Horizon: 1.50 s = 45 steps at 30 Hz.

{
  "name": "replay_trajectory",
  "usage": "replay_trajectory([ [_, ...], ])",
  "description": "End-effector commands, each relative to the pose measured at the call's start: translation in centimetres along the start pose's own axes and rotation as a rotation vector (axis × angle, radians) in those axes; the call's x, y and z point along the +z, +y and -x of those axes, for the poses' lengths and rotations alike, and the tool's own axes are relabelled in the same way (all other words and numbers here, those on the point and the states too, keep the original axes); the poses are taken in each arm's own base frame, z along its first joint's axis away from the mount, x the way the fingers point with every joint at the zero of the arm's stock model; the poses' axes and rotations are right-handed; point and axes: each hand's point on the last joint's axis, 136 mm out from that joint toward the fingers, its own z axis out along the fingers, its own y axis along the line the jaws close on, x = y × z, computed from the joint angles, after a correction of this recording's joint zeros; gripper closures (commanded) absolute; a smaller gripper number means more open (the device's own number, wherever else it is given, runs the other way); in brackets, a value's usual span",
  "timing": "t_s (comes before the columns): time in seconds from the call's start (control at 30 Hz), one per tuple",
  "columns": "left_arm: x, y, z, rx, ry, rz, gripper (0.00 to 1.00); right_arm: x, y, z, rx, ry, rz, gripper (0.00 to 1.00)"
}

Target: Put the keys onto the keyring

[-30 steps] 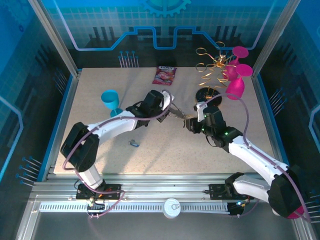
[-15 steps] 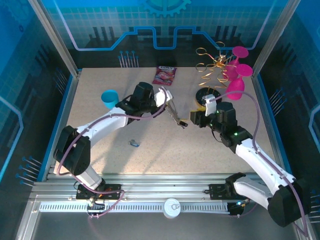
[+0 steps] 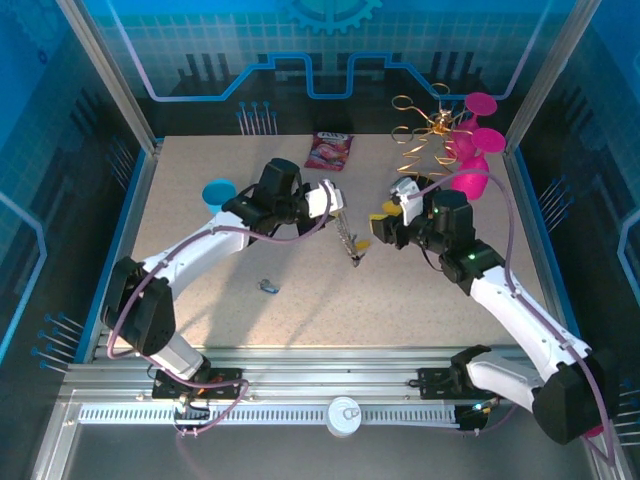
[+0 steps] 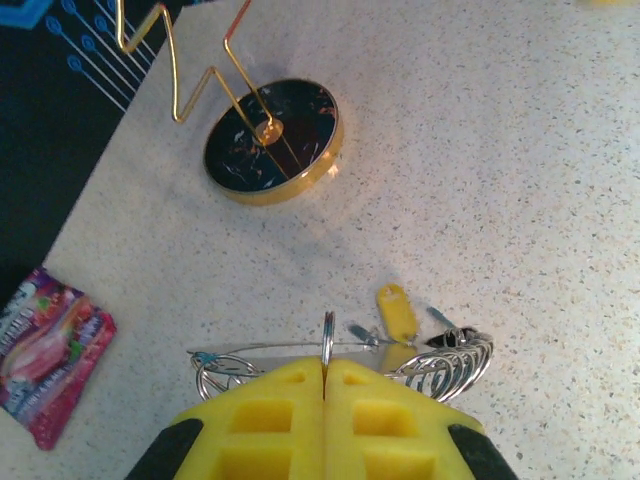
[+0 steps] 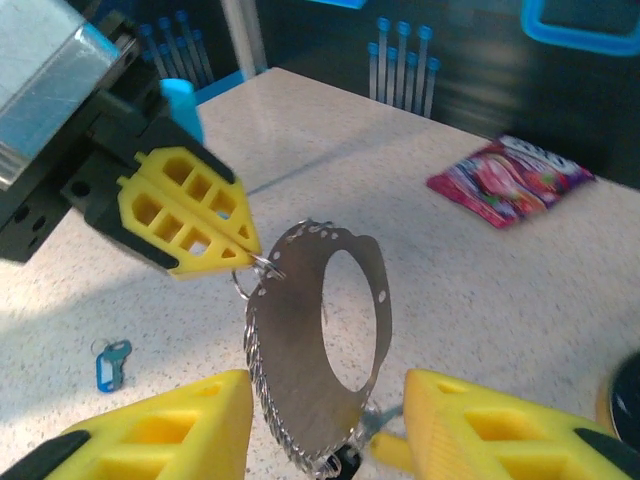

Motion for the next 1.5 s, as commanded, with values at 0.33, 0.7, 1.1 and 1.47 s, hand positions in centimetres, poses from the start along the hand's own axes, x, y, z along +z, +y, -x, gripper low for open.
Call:
replay_trajectory([
  [0.33, -3.2, -0.8, 4.2, 0.373, -0.13, 0.054, 1.0, 1.5, 5.1, -0.1, -0.53, -0.038, 0.233, 0.53],
  [0.7, -3.5, -3.0, 4.0, 0.323, -0.187, -0.065, 1.0, 3.3, 4.6, -1.0, -0.651, -0.09, 0.196, 0.77],
  [1.1, -3.8, -3.9, 3.5, 0.286, -0.189, -0.086, 1.0, 5.5, 5.5, -1.5, -0.667, -0.099, 0.201, 0.76],
  [1.47, -4.0, -4.0, 3.6, 0.265, -0.192, -0.09, 1.0, 5.6, 5.6, -1.0, -0.672, -0.117, 0.2, 1.0],
])
